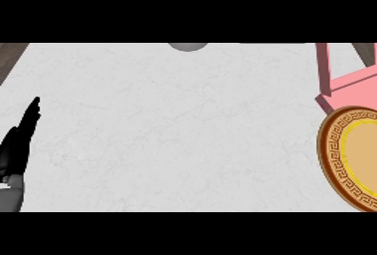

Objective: Pick the sweet potato from the plate and place it in the cardboard box

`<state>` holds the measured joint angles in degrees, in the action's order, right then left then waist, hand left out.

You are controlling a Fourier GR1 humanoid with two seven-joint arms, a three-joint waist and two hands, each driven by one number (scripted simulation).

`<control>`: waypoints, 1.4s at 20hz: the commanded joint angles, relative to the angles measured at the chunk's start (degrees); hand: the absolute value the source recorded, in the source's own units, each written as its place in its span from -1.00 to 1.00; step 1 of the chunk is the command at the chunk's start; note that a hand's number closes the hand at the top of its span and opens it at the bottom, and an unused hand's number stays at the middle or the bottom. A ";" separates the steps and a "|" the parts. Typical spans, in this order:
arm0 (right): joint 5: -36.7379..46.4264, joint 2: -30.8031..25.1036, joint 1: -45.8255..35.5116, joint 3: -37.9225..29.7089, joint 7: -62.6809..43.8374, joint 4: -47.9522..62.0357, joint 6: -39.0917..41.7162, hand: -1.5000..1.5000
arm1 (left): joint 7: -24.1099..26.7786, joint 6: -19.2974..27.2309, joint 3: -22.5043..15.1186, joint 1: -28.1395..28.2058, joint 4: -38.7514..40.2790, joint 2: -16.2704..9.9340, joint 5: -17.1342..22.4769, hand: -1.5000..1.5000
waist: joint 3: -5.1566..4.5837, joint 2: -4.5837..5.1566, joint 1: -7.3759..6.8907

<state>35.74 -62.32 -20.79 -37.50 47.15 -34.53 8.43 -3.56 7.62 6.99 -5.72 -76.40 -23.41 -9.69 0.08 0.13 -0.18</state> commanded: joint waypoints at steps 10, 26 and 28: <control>-1.23 6.00 -22.86 6.88 -21.11 3.83 7.48 1.00 | -2.73 -0.41 -1.50 -0.69 -2.94 1.53 -2.24 0.00 | -0.05 0.16 -1.78; 6.39 13.77 -34.46 11.70 -27.37 20.46 -8.84 1.00 | 0.43 -1.54 -0.62 -1.14 -1.92 1.86 -2.44 0.00 | 0.16 1.30 -4.04; 5.17 17.64 -33.94 10.83 -29.60 22.95 -8.41 -1.00 | -0.43 -1.31 -0.57 -4.02 1.16 2.41 -2.66 0.00 | 0.13 1.33 -3.15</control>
<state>40.68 -47.91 -54.11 -26.48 20.80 -15.00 2.36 -3.76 6.47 6.63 -8.39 -76.27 -21.37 -12.16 0.17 1.24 -3.31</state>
